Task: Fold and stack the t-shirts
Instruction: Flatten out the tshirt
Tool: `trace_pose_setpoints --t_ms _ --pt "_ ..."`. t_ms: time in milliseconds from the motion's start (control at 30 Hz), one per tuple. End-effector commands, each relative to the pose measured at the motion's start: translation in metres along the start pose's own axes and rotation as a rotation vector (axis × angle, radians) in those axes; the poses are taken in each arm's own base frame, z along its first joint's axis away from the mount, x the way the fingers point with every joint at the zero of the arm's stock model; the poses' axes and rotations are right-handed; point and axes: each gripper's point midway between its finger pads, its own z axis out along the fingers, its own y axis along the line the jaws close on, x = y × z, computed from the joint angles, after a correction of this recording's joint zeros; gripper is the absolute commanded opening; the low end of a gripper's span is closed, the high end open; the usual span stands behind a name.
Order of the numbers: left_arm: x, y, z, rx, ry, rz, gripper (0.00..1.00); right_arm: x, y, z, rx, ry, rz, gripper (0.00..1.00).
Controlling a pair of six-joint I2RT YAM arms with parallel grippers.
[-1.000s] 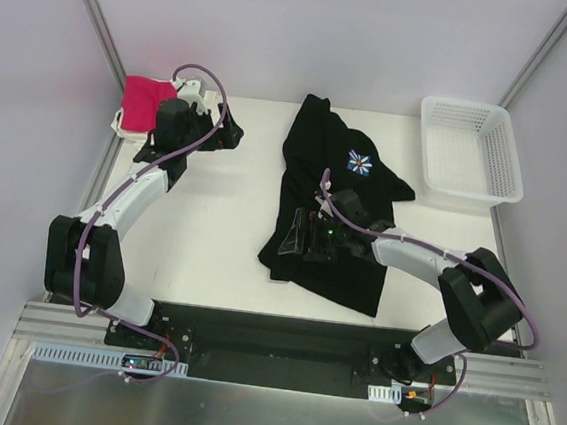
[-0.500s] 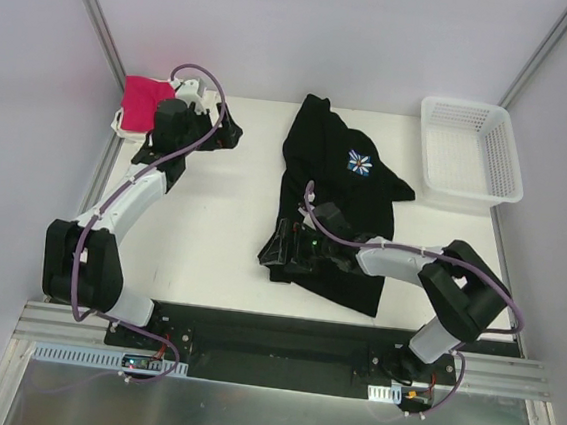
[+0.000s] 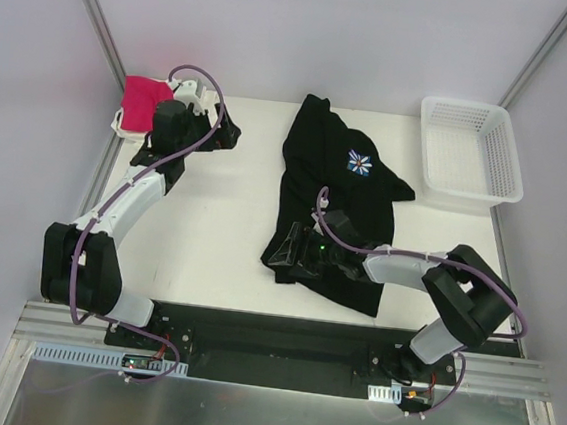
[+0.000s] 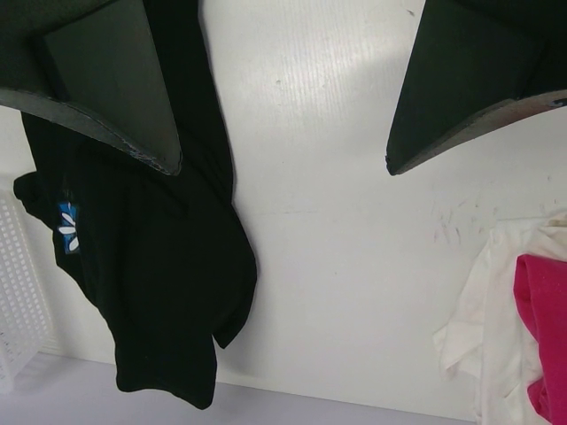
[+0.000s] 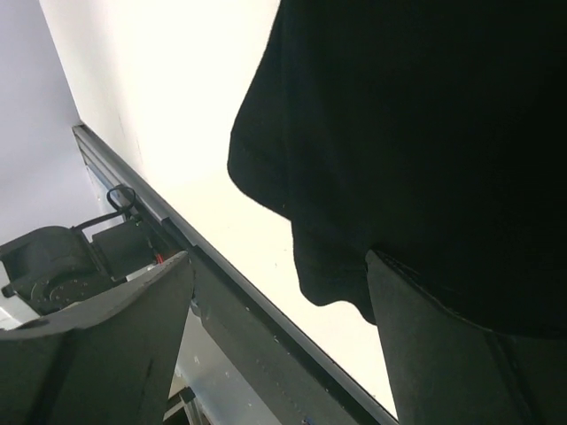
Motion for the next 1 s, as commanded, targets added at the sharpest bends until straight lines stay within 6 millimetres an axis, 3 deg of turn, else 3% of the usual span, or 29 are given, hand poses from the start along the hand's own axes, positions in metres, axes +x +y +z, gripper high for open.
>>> trace_pose_setpoints --t_ms 0,133,267,433,533,667,733,833,967 --pt "-0.021 -0.010 -0.012 0.017 -0.081 0.026 0.99 -0.015 -0.026 -0.003 0.136 -0.078 0.005 0.80" --pt "-0.021 -0.011 -0.013 0.021 -0.083 0.024 0.99 -0.035 -0.038 -0.002 0.195 -0.114 0.001 0.71" --pt "-0.020 -0.011 -0.014 0.020 -0.083 0.025 0.99 -0.066 -0.068 -0.010 0.271 -0.196 0.043 0.65" --pt "-0.019 -0.008 -0.014 0.011 -0.082 0.030 0.99 -0.108 -0.111 -0.052 0.421 -0.342 0.065 0.66" --pt "-0.018 -0.007 -0.013 0.007 -0.081 0.033 0.99 -0.119 -0.132 -0.078 0.463 -0.401 0.107 0.67" --pt "-0.017 -0.006 -0.012 0.005 -0.076 0.035 0.99 -0.122 -0.163 -0.114 0.576 -0.487 0.147 0.70" --pt "-0.017 -0.006 -0.011 0.002 -0.077 0.033 0.99 -0.114 -0.181 -0.131 0.648 -0.510 0.159 0.72" --pt "-0.015 -0.006 -0.009 0.008 -0.070 0.032 0.99 -0.109 -0.188 -0.152 0.700 -0.558 0.143 0.75" --pt "-0.014 -0.011 -0.007 0.034 -0.060 0.017 0.99 -0.108 -0.180 -0.164 0.687 -0.581 0.139 0.75"
